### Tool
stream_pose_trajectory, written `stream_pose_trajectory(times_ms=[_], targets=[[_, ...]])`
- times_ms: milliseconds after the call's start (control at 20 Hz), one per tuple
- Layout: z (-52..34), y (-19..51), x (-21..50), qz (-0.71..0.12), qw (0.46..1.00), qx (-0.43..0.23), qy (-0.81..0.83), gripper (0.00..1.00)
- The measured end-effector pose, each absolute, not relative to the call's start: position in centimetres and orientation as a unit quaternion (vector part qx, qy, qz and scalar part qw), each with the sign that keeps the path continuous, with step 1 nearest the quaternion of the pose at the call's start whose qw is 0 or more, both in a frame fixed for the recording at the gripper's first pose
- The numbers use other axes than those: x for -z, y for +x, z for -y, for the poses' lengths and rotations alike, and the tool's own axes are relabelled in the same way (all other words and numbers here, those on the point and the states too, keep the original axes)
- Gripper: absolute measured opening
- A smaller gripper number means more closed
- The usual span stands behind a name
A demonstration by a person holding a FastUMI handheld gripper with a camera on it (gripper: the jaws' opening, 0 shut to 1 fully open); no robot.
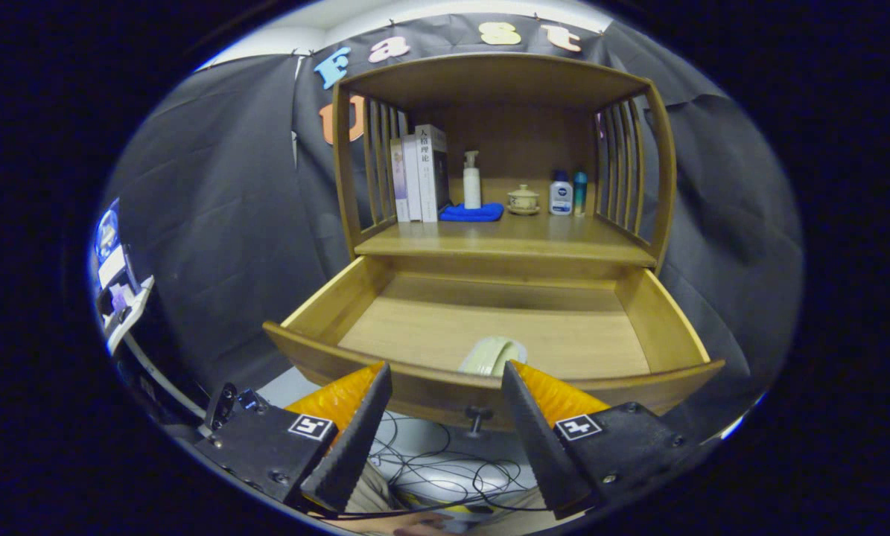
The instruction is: Pull open the drawer, take out the items inside it, and place them on the countertop above the cabinet.
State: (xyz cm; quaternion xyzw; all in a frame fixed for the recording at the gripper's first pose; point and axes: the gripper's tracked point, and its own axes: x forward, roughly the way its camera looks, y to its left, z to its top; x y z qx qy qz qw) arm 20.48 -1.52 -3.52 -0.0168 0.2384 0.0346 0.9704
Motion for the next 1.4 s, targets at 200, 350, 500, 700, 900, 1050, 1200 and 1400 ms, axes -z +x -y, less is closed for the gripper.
stream_pose_trajectory(times_ms=[200,350,500,700,900,1050,1200,1400], targets=[[2.7,24.4,3.1,-0.277,0.960,-0.020,0.040,0.94],[3.2,26.6,4.8,-0.325,0.943,-0.013,0.069,0.94],[3.6,28.0,6.7,-0.369,0.926,0.001,0.083,0.91],[5.1,29.5,9.6,-0.425,0.901,0.034,0.079,0.86],[6.2,29.8,12.2,-0.477,0.874,0.070,0.067,0.79],[6.8,30.0,13.7,-0.494,0.862,0.094,0.070,0.68],[6.9,30.7,13.5,-0.485,0.867,0.093,0.071,0.54],[6.4,30.5,13.4,-0.490,0.864,0.087,0.082,0.23]])
